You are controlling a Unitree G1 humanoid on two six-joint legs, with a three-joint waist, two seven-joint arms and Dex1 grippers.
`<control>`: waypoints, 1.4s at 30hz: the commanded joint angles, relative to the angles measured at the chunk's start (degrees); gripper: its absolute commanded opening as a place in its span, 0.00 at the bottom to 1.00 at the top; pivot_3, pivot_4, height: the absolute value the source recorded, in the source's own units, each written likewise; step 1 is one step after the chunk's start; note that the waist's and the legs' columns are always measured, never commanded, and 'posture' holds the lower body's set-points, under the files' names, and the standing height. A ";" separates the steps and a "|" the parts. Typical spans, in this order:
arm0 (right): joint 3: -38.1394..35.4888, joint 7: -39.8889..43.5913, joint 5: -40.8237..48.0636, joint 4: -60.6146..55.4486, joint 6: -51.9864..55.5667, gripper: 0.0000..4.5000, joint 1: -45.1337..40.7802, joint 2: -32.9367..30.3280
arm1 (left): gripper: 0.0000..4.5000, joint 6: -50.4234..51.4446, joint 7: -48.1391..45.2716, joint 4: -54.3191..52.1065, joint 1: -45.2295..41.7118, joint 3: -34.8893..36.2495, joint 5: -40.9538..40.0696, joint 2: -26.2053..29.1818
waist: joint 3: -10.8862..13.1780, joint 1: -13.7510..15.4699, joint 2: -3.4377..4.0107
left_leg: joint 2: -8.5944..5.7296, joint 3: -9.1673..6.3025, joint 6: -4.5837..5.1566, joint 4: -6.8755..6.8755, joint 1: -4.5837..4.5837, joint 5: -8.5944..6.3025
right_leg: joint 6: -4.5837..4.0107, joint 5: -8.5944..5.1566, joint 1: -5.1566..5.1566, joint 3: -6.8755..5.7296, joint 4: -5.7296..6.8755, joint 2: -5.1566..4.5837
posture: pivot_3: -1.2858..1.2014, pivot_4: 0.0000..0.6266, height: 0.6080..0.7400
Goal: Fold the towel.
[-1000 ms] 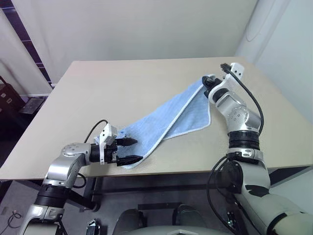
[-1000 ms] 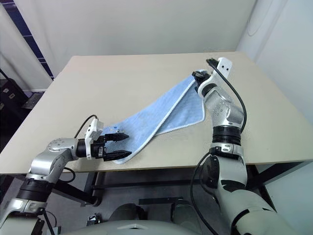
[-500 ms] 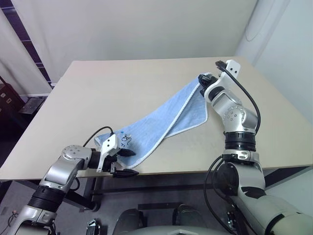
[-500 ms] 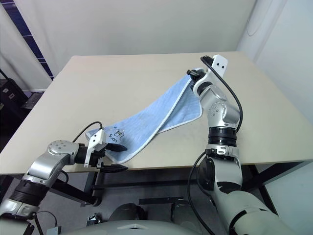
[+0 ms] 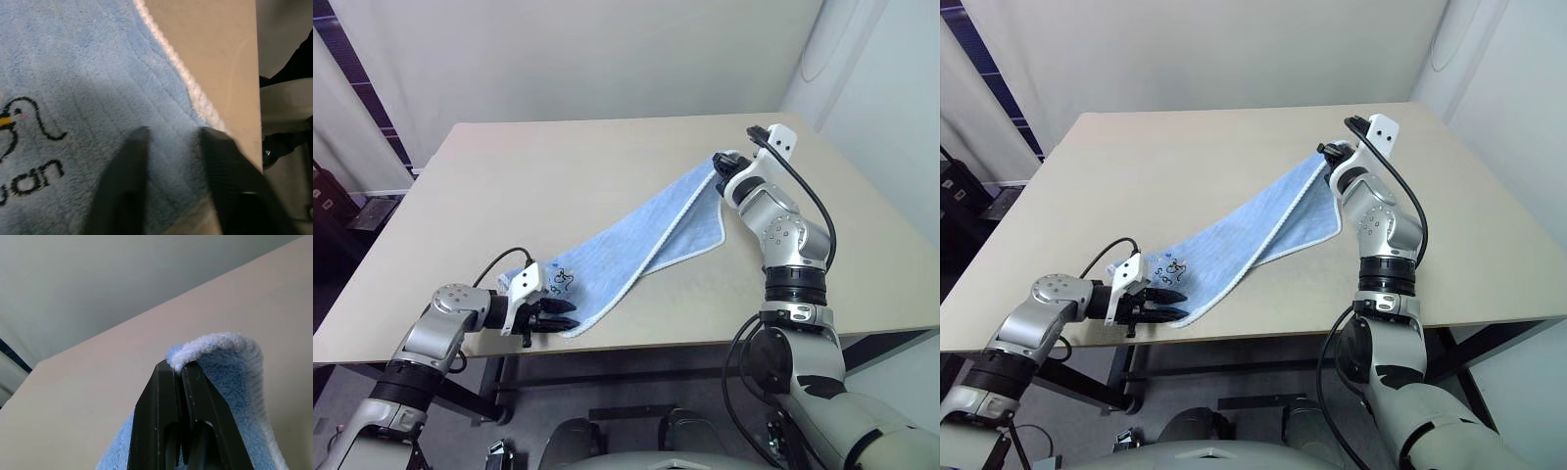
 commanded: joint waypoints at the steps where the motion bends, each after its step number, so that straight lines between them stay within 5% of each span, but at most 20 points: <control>1: -0.33 -0.47 1.43 -5.03 0.09 0.00 -1.50 -0.40 | 0.06 -0.67 -2.10 0.98 0.62 -1.13 0.79 0.40 | 0.00 0.03 0.00 | 0.00 0.00 0.00 0.00 0.00 0.00 | 0.00 0.00 0.00 0.00 -0.01 0.00 | 0.52 0.00 1.00; 16: 7.02 -3.96 0.93 -22.94 2.92 0.00 -7.74 -0.45 | 0.06 1.00 -4.08 -3.93 -0.28 0.48 -4.02 -3.25 | 0.03 0.09 0.04 | -0.01 -0.01 0.00 0.00 -0.06 0.00 | -0.01 0.00 -0.05 -0.01 -0.04 -0.04 | 0.52 0.00 1.00; 28: 8.63 -4.40 -1.06 -21.95 1.77 0.00 -7.50 0.41 | 0.06 1.02 1.90 -0.31 -5.80 -2.54 0.28 -11.55 | 0.02 0.15 0.02 | -0.04 -0.01 0.01 0.02 -0.08 0.00 | 0.01 0.01 -0.03 -0.01 -0.06 -0.04 | 0.52 0.00 1.00; 31: 8.24 -4.53 -1.02 -21.88 1.90 0.00 -7.32 0.40 | 0.20 2.06 1.71 -1.04 -6.16 -2.76 -0.12 -11.64 | 0.02 -0.07 0.02 | -0.02 0.00 0.01 -0.01 -0.08 0.00 | 0.02 0.01 -0.04 -0.01 -0.07 0.00 | 0.52 0.00 1.00; 37: 7.99 -4.51 -1.42 -21.98 1.96 0.00 -6.83 0.10 | 0.67 0.40 2.64 -0.98 -6.54 -3.54 2.71 -10.38 | 0.02 0.09 0.02 | -0.01 -0.05 0.01 -0.02 -0.08 0.00 | 0.01 0.00 -0.04 -0.02 -0.07 0.04 | 0.52 0.00 1.00; 42: 8.06 -4.34 -1.75 -21.98 1.83 0.00 -6.17 -0.07 | 0.67 -2.08 2.51 -0.31 -6.11 -4.89 5.32 -8.63 | 0.02 0.10 0.02 | -0.01 -0.04 0.01 -0.02 -0.08 0.00 | 0.01 0.00 -0.04 -0.01 -0.09 0.02 | 0.52 0.00 1.00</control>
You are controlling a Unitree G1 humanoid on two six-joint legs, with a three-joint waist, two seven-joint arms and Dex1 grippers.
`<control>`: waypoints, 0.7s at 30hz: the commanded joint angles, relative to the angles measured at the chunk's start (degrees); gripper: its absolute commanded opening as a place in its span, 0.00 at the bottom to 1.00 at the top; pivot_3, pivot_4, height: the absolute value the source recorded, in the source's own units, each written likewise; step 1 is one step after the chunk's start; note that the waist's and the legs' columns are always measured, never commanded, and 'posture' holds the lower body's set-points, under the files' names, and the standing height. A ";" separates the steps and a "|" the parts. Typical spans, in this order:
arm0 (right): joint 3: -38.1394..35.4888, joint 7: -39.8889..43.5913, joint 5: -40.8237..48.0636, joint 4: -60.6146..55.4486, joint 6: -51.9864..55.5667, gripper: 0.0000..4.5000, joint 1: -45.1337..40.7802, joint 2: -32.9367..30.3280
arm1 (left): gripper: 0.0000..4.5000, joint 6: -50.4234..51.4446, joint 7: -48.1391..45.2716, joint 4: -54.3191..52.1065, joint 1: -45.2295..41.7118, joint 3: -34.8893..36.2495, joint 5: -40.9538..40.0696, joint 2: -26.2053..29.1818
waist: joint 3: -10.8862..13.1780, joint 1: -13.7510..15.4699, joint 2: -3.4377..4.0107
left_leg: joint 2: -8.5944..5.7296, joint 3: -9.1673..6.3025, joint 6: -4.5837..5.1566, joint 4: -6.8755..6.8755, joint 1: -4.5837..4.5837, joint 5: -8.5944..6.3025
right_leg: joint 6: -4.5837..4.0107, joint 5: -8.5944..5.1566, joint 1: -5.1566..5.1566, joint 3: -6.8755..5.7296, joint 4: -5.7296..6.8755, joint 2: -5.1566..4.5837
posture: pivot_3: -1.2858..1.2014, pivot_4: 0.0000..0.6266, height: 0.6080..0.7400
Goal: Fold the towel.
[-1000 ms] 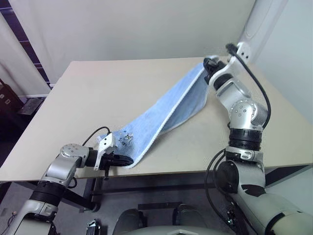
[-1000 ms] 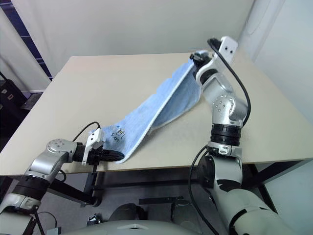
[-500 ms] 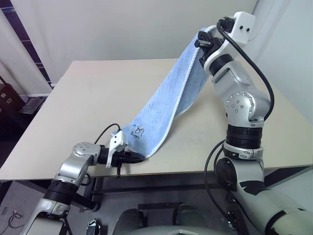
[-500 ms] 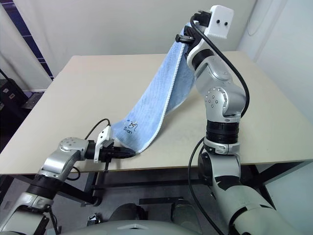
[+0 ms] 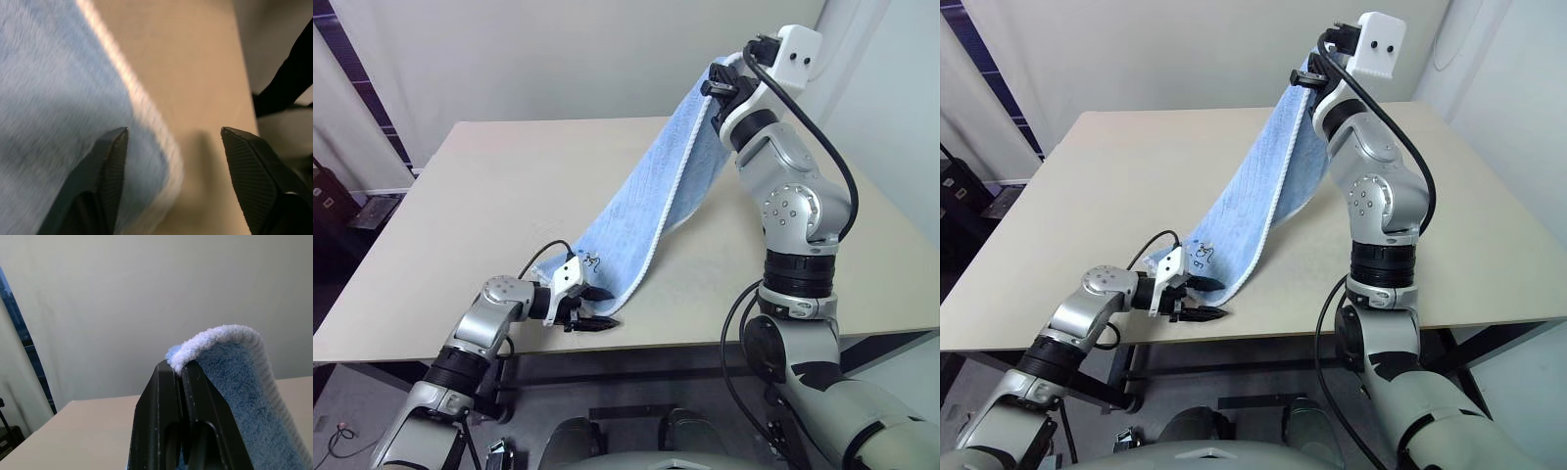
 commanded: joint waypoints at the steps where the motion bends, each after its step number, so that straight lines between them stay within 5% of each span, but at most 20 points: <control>1: -0.51 0.16 -0.50 -1.27 -1.06 0.00 -0.49 -0.51 | 0.67 -2.47 0.15 0.09 -0.55 -0.74 1.59 0.57 | 0.00 0.01 0.00 | 0.00 0.00 0.00 0.00 0.00 0.00 | 0.00 0.00 0.00 0.00 0.00 0.00 | 0.52 0.00 1.00; 7: -0.72 0.23 -0.99 -0.82 -1.35 0.00 -0.64 -0.29 | 0.67 -3.76 1.74 2.92 -0.26 -1.85 3.79 -0.60 | 0.00 0.06 0.00 | 0.00 0.00 0.00 0.00 0.00 0.00 | 0.00 0.00 0.01 0.00 -0.01 -0.01 | 0.52 0.00 1.00; 15: -1.36 -0.04 -1.05 -1.09 -0.90 0.00 -0.58 -0.92 | 0.05 -5.26 2.43 7.09 -0.71 -3.20 6.58 -0.33 | -0.02 0.03 -0.02 | 0.00 0.00 0.00 0.00 0.03 0.00 | 0.00 0.00 0.04 0.00 -0.01 -0.01 | 0.52 0.00 1.00; 21: -1.53 0.15 -1.63 -0.74 -1.21 0.00 -0.47 -1.50 | 0.01 -6.20 2.36 8.02 -0.61 -2.68 6.38 -0.15 | -0.02 -0.03 -0.01 | 0.01 0.00 0.00 -0.01 0.05 0.00 | 0.00 0.00 0.04 0.00 -0.01 0.00 | 0.52 0.00 1.00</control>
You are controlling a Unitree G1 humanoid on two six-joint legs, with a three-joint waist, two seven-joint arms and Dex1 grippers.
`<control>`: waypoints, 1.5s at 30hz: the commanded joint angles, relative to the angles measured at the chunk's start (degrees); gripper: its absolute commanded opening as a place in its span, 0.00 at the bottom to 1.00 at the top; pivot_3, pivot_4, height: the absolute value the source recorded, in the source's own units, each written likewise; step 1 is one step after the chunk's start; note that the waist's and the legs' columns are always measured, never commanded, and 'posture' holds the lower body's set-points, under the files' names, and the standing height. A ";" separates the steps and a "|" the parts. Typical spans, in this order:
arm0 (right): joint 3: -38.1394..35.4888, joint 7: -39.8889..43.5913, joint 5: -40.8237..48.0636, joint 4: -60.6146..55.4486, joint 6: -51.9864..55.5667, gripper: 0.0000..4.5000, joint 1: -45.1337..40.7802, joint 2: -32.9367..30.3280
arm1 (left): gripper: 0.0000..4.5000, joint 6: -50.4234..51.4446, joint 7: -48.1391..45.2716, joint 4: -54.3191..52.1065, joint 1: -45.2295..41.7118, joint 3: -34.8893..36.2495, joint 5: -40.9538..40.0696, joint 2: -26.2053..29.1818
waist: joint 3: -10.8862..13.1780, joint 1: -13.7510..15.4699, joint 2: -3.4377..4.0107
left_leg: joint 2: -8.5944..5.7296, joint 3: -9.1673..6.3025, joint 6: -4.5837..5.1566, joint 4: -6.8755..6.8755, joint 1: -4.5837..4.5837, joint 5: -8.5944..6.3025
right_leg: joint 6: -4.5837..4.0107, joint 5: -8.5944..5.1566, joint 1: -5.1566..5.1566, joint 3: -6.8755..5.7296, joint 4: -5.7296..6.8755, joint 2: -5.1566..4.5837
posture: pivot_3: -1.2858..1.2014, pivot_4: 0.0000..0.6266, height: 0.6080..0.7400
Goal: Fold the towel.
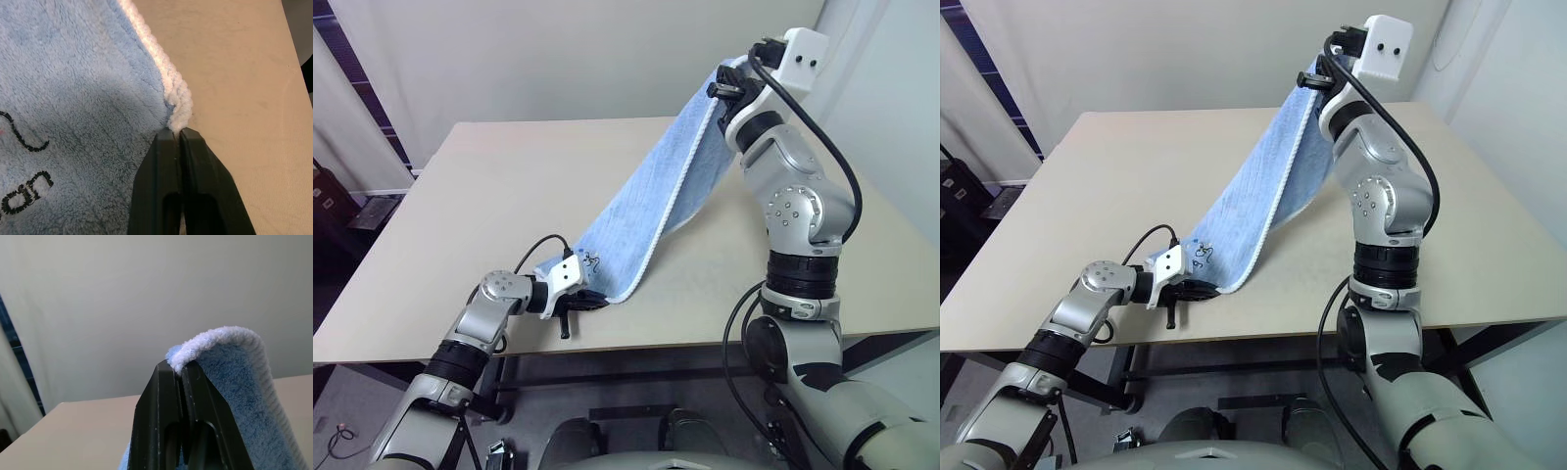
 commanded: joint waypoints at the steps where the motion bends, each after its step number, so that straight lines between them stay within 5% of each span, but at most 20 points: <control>1: -0.76 0.13 -0.26 -0.64 -1.08 0.00 -0.84 -0.61 | 0.01 0.90 -0.51 2.53 1.15 -1.32 1.48 0.63 | 0.00 -0.01 0.00 | 0.00 0.00 0.00 0.00 0.01 0.00 | 0.00 0.00 0.00 0.00 0.01 0.00 | 0.52 0.00 1.00; 12: -4.07 0.82 -0.54 3.41 -1.85 0.00 -0.25 -4.18 | 0.01 18.98 -0.61 10.09 -16.98 22.97 -21.87 1.75 | 0.06 0.04 -0.09 | -0.03 -0.07 0.01 0.06 -0.13 0.00 | 0.03 0.00 -0.03 -0.04 -0.06 0.01 | 0.52 0.00 1.00; 21: -6.15 2.39 -0.27 10.71 -2.90 0.00 -0.97 -6.72 | 0.01 1.58 15.44 46.38 -42.66 33.74 -18.50 2.65 | 0.08 0.04 -0.11 | -0.06 -0.09 0.04 -0.14 -0.16 -0.01 | 0.07 0.00 0.00 -0.08 -0.30 0.08 | 0.52 0.00 1.00; 32: -10.19 5.60 2.37 25.32 -6.61 0.00 -12.05 -9.04 | 0.01 -14.03 33.73 58.40 -54.83 38.41 -14.29 -0.22 | 0.22 0.04 -0.19 | -0.06 -0.06 0.05 -0.18 -0.22 -0.03 | 0.14 0.05 -0.04 -0.09 -0.36 0.07 | 0.52 0.00 1.00; 37: -11.78 6.83 6.06 20.75 -0.74 0.00 -7.16 -9.49 | 0.01 -15.25 21.39 57.96 -51.82 36.26 -11.39 -0.10 | 0.18 0.10 -0.23 | -0.09 -0.01 0.08 -0.28 -0.19 -0.05 | 0.15 0.04 -0.02 -0.13 -0.41 0.10 | 0.52 0.00 1.00; 45: -17.11 2.57 13.47 1.76 12.99 0.00 12.63 -10.42 | 0.01 -9.43 -3.22 54.33 -41.78 34.09 -10.32 2.71 | 0.22 0.04 -0.17 | -0.05 0.02 0.07 -0.23 -0.27 -0.04 | 0.15 0.04 -0.10 -0.12 -0.36 0.06 | 0.52 0.00 1.00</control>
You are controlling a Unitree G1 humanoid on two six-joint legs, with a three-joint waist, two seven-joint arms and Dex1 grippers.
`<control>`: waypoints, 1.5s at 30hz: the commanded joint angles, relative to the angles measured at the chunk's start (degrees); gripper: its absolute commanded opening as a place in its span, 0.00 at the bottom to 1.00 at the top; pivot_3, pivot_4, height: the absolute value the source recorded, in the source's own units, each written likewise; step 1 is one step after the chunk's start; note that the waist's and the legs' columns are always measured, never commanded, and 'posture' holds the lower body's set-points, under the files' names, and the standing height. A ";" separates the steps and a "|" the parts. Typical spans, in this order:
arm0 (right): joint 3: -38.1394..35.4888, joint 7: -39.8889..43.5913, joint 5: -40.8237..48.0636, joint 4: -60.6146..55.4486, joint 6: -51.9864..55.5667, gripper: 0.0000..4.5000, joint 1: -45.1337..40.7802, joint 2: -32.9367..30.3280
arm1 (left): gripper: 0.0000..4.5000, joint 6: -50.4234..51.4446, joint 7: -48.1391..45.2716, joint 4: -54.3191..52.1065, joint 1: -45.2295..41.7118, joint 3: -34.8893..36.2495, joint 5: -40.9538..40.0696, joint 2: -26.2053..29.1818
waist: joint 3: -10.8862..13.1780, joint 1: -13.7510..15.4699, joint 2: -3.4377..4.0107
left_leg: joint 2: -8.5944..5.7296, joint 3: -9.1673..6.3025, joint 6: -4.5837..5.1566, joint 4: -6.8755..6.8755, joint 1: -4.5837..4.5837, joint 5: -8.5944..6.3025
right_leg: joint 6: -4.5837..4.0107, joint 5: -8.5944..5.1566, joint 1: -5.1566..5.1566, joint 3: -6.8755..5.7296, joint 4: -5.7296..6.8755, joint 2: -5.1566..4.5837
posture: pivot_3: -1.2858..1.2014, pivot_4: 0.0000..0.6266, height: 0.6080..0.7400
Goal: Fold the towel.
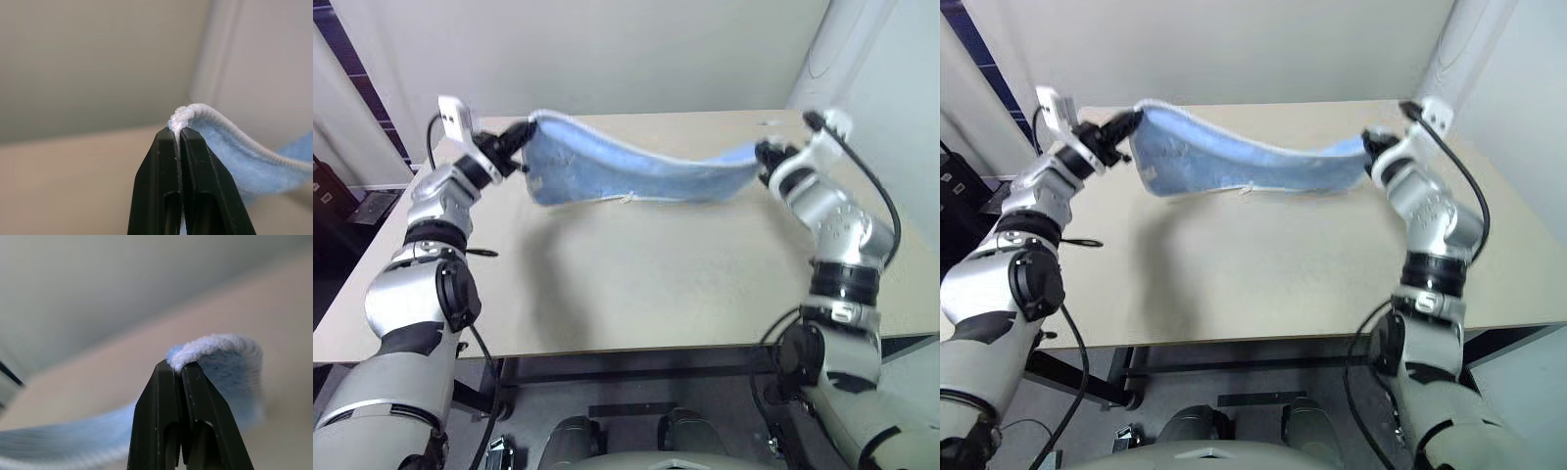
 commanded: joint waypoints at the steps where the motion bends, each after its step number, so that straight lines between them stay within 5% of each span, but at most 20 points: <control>1: -3.06 -1.38 3.85 -10.39 4.33 0.00 2.83 -2.08 | 0.01 2.64 -8.45 -4.48 0.91 -1.76 0.77 2.45 | 0.00 0.01 0.00 | 0.00 -0.01 0.00 0.00 0.00 0.00 | 0.00 0.00 -0.01 0.00 0.02 0.00 | 0.52 0.00 1.00; 14: -13.57 0.28 24.21 -29.07 24.03 0.00 23.82 -6.23 | 0.01 13.84 -27.54 -25.03 18.71 -12.52 3.25 9.08 | -0.01 0.15 -0.01 | 0.05 -0.09 0.01 0.08 0.10 -0.01 | -0.03 -0.01 0.13 0.03 0.03 -0.04 | 0.52 0.00 1.00; 21: -16.36 3.17 37.91 -37.80 27.57 0.00 37.57 -10.25 | 0.01 22.13 -28.12 -38.37 29.08 -13.45 -0.17 12.49 | -0.02 0.17 -0.02 | 0.04 -0.09 0.01 0.11 0.17 -0.01 | -0.04 -0.03 0.20 0.05 -0.01 -0.11 | 0.52 0.00 1.00; 32: -14.41 -0.59 54.85 -34.73 25.64 0.00 53.43 -18.22 | 0.01 23.60 -28.12 -44.88 37.92 -17.84 -3.75 19.17 | -0.07 0.37 -0.11 | 0.03 -0.07 0.00 0.18 0.22 -0.02 | -0.26 -0.15 0.31 0.06 -0.12 -0.28 | 0.52 0.00 1.00; 45: -3.23 -15.46 66.30 -27.11 12.39 0.00 41.89 -23.07 | 0.01 22.65 -24.44 -31.47 27.25 -16.68 -2.90 14.04 | -0.06 0.75 -0.19 | 0.01 -0.08 0.01 0.24 0.19 -0.02 | -0.30 -0.12 0.32 0.05 -0.16 -0.19 | 0.52 0.00 1.00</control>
